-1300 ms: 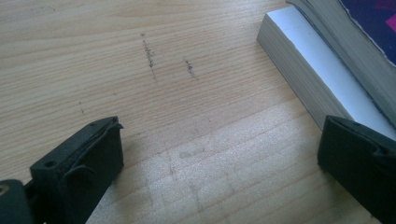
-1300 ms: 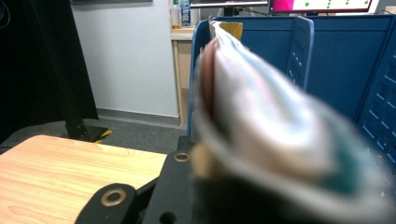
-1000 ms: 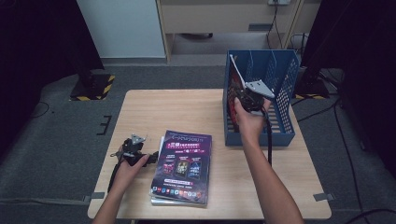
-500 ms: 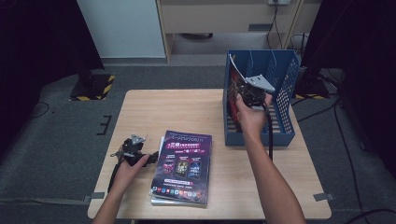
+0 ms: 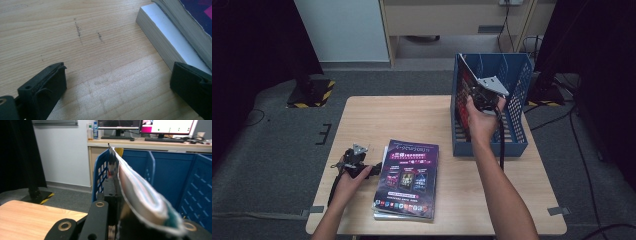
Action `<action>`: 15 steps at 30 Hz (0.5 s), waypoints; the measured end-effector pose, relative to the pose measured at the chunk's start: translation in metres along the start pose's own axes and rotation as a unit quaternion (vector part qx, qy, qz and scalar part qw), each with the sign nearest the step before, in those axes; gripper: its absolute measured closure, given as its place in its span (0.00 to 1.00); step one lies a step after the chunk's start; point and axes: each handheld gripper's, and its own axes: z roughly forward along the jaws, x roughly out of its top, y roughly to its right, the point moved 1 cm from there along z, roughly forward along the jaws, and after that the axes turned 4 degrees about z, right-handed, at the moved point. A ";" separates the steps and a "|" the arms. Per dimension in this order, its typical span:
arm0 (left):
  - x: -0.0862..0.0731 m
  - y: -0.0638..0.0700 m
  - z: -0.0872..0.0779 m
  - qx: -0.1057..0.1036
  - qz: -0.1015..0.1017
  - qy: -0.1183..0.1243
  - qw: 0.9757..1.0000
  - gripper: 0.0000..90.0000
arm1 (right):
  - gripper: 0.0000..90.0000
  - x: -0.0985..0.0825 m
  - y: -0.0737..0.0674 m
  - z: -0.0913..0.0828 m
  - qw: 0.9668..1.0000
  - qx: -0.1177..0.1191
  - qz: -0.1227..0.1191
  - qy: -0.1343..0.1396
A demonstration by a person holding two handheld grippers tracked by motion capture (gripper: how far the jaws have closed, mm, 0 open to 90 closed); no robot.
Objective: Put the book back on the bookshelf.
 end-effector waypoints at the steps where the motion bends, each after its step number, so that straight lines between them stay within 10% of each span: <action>1: 0.000 0.000 0.000 0.000 0.000 0.000 1.000 0.00 | 0.97 0.001 0.001 0.001 1.000 -0.003 0.002 0.001; 15: 0.000 0.000 0.000 0.000 -0.002 0.000 1.000 0.00 | 0.97 -0.008 0.001 0.010 1.000 -0.024 0.000 0.011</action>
